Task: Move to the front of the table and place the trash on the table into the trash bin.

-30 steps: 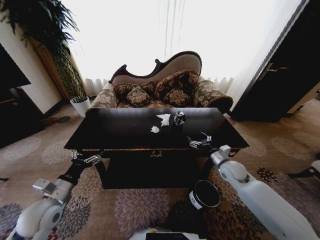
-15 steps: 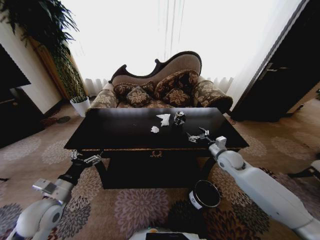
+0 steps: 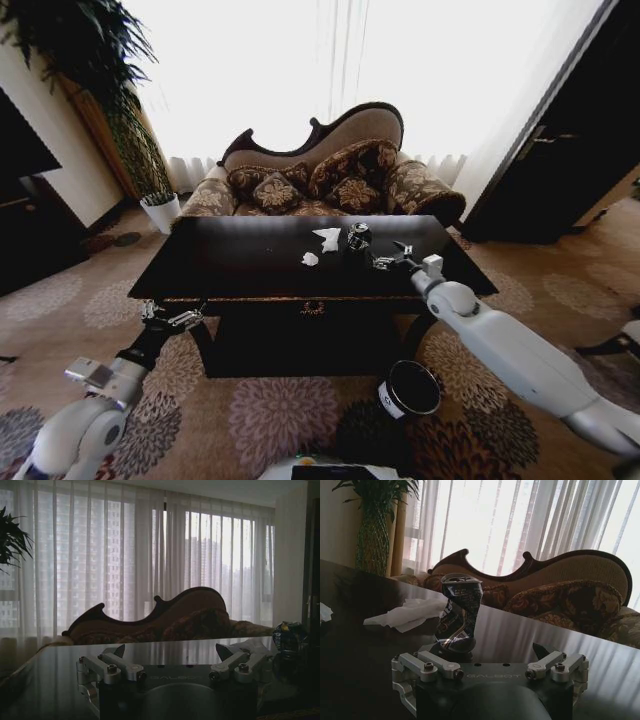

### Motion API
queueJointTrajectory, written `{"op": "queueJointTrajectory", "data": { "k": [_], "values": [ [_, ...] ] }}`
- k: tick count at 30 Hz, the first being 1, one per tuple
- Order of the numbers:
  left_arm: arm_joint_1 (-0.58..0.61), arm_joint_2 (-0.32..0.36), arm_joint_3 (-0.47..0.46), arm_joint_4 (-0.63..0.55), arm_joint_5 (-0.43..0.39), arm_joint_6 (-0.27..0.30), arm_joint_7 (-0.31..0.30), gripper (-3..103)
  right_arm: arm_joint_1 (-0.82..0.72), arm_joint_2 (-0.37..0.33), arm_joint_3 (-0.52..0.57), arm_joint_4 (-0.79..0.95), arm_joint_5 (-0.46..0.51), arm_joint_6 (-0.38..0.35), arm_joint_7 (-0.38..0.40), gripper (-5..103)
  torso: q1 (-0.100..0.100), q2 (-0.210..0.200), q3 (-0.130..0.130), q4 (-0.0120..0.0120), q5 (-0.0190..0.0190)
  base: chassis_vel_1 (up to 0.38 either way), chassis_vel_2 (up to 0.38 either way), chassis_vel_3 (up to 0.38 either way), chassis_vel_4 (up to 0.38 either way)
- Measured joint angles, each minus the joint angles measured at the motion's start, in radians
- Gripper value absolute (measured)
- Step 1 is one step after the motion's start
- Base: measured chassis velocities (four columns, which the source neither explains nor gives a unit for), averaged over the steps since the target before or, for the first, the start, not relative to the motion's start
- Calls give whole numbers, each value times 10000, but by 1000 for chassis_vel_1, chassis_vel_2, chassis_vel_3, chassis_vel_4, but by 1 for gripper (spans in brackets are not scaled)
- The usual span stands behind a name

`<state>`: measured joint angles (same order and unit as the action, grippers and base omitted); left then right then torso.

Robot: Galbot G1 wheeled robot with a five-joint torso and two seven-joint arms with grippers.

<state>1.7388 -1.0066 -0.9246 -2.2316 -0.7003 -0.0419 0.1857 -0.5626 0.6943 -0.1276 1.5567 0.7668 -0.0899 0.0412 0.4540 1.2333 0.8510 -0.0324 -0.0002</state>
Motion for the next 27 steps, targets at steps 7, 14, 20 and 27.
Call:
{"op": "queueJointTrajectory", "data": {
  "k": [7,14,20,27],
  "values": [
    [0,0,0,0,0,0,0,100,593,533,-484,-620,-354,62,-6,100,0,-1,0,0,0,0,0,0,0],
    [0,0,0,0,0,0,0,100,1158,785,-925,-860,-356,62,-15,100,-2,0,-1,-1,-1,0,0,0,0],
    [0,0,0,1,0,0,0,100,1616,1114,-1352,-1155,-490,58,-22,100,-1,0,-1,0,-1,0,0,0,0],
    [0,0,0,0,0,0,0,100,2323,1403,-1800,-1481,-537,58,-20,96,-1,-1,-1,1,-1,0,0,0,0]
  ]
}}
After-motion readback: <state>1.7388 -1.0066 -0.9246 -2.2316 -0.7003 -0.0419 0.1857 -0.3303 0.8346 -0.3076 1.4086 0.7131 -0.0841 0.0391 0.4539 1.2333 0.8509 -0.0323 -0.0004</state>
